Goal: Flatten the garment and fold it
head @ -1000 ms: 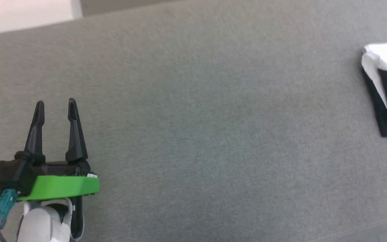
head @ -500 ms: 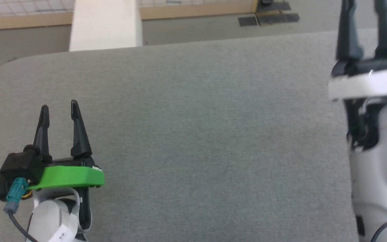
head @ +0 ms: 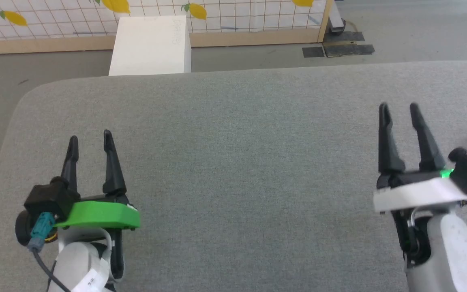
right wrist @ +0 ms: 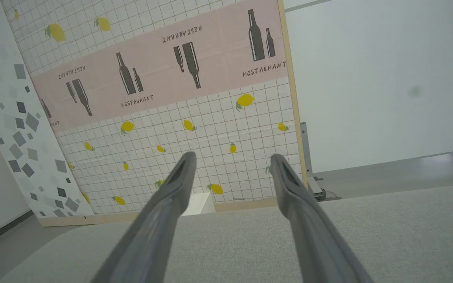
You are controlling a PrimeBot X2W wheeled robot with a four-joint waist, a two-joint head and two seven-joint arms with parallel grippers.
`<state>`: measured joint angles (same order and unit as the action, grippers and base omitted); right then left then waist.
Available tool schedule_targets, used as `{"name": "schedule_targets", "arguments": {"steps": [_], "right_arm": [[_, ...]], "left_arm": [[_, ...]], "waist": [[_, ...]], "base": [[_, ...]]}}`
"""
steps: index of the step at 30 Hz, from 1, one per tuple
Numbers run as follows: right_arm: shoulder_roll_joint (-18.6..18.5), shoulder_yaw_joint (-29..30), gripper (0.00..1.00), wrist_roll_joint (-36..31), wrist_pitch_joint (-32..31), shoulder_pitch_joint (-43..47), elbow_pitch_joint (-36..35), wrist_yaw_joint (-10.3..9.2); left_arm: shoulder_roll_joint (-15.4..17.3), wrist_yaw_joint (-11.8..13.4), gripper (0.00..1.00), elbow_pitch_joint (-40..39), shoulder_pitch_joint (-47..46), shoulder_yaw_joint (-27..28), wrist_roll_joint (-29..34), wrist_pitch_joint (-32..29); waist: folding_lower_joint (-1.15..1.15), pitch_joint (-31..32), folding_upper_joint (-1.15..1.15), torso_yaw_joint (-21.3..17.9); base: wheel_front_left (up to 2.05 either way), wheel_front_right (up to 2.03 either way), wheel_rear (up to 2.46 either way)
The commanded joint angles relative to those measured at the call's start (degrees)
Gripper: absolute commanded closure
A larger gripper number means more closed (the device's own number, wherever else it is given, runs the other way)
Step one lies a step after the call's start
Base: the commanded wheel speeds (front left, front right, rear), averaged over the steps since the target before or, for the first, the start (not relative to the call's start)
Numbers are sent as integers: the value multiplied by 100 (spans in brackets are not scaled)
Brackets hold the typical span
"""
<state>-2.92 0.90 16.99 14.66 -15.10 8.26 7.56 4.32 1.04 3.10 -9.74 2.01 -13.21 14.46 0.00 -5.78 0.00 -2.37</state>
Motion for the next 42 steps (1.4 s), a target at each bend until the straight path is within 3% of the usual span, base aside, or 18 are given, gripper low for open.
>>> {"name": "schedule_targets", "arguments": {"steps": [1,13,29,30,42], "right_arm": [[3,-31,0,-90,32,154,-54,-8],[3,49,0,-326,33,871,-52,-8],[4,9,0,-253,33,1056,168,-8],[0,18,100,-274,-2,975,156,1],[0,15,100,-351,-82,1004,100,1]], "left_arm": [[-24,19,0,59,-18,-31,-44,34],[-70,28,0,690,220,-354,38,47],[-86,6,0,1137,311,-524,31,52],[-69,3,100,1124,271,-517,46,25],[-72,-3,100,1045,308,-496,115,-56]], "waist": [[0,31,0,-5],[0,182,0,55],[0,195,0,49],[0,197,0,49],[0,219,0,59]], "base": [[0,0,0],[0,0,0],[0,0,0],[0,0,0],[0,0,0]]}}
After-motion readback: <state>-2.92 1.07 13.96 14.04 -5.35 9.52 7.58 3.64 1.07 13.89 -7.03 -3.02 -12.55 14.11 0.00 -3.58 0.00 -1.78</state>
